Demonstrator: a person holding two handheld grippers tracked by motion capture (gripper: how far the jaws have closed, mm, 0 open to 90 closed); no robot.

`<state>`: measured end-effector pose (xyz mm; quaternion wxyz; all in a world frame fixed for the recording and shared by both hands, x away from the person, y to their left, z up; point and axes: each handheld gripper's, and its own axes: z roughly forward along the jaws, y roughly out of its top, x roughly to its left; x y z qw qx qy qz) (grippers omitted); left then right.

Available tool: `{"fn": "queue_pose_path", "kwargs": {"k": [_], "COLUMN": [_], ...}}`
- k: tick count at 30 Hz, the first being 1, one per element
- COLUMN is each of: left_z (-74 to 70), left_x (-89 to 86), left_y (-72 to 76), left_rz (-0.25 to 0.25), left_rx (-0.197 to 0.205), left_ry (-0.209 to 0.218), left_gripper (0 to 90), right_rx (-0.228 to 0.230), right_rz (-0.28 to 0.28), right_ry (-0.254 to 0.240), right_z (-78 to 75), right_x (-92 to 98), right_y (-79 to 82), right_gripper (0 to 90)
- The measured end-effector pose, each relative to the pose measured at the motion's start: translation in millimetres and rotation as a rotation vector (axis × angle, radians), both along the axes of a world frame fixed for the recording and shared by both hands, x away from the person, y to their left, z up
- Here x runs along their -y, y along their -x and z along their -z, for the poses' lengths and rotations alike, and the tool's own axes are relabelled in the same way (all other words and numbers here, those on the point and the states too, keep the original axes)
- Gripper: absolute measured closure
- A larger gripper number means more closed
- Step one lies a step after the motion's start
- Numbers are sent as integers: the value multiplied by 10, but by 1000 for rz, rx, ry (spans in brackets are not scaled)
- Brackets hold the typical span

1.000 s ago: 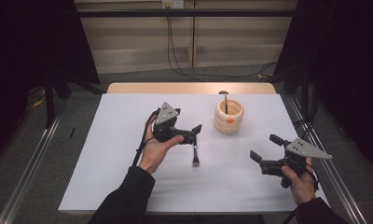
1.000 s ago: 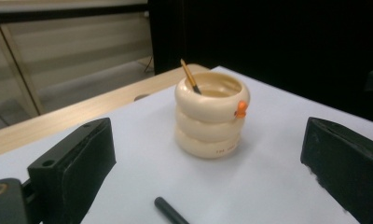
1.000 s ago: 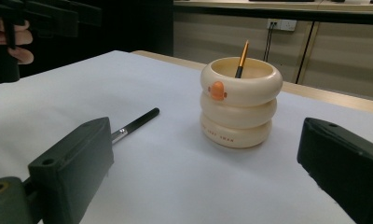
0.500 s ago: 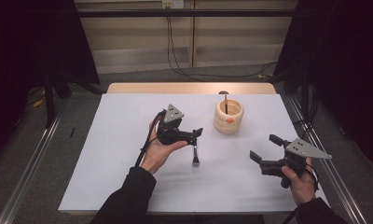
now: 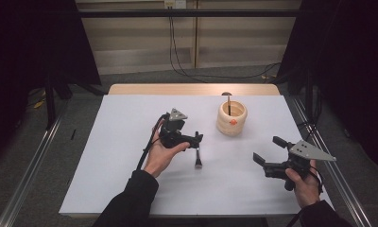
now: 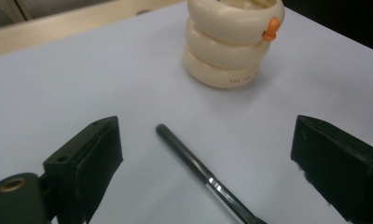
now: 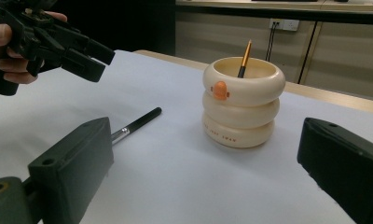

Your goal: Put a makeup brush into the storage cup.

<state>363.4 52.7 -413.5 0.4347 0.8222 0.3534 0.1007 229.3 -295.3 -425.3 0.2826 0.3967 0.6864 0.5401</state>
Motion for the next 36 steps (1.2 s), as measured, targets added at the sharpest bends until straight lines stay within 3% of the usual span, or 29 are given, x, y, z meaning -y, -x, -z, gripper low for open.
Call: {"fn": "queue_pose_path", "kwargs": {"k": [8, 15, 22, 29, 32, 36], "left_z": [48, 66, 126, 151, 165, 188], "left_x": [42, 62, 163, 220, 230, 241], "left_y": [-2, -28, -39, -61, -66, -68], "left_rz": [-1, -13, -9, -14, -5, -13], "left_rx": [-50, -129, -210, -288, -306, -308], "left_ry": [-81, -102, -188, -202, -195, -228], "left_gripper": [133, 195, 217, 253, 286, 325], "right_rx": [2, 1, -1, -2, -6, -5], "right_rz": [2, 4, 8, 3, 2, 2], "right_ry": [-4, -1, 1, 0, 1, 1], "right_z": [0, 0, 2, 4, 6, 7], "right_x": [2, 3, -4, 0, -2, -1], "right_y": [0, 3, 2, 4, 3, 4], "right_gripper": [33, 33, 33, 33, 34, 33]}}
